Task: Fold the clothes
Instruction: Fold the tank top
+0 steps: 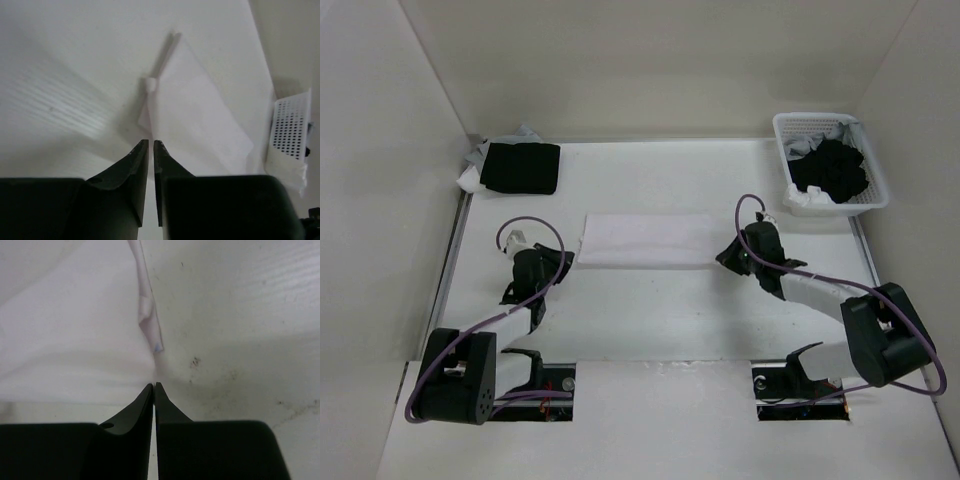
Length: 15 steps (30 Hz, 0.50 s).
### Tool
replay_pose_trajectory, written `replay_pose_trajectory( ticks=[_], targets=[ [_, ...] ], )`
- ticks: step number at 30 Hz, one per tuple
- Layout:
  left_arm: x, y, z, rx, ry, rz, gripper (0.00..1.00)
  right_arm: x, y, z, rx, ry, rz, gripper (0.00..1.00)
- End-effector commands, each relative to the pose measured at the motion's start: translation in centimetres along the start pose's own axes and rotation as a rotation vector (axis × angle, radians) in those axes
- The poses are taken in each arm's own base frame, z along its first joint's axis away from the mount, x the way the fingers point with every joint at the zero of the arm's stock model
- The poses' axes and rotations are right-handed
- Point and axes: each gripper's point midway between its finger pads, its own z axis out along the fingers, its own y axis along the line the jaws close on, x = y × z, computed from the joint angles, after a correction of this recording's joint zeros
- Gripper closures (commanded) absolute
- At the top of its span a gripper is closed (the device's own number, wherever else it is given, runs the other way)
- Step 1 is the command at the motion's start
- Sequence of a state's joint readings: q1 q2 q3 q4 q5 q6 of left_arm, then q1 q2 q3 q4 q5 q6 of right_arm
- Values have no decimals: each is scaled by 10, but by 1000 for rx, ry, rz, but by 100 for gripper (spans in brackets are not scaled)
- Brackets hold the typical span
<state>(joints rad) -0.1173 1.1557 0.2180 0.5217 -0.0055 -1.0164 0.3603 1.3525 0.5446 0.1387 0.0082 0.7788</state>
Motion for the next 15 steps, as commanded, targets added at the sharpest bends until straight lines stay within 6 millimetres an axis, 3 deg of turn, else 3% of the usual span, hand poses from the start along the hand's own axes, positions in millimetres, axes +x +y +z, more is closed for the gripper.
replay_pose_trajectory(
  ticks=[1, 4, 6, 10, 15],
  targets=[
    [-4, 12, -5, 2, -30, 15, 87, -2, 10, -2, -32, -53, 10, 86],
    [-9, 21, -11, -6, -46, -12, 71, 4, 8, -6, -34, -48, 2, 66],
    [-17, 14, -14, 12, -71, -30, 69, -6, 9, -6, -41, -67, 4, 58],
    [-19, -37, -15, 102, -77, 7, 69, -20, 23, 9, -83, -35, -25, 49],
    [16, -102, -5, 199, -4, 114, 69, -26, 18, 33, -94, 8, 24, 48]
  ],
)
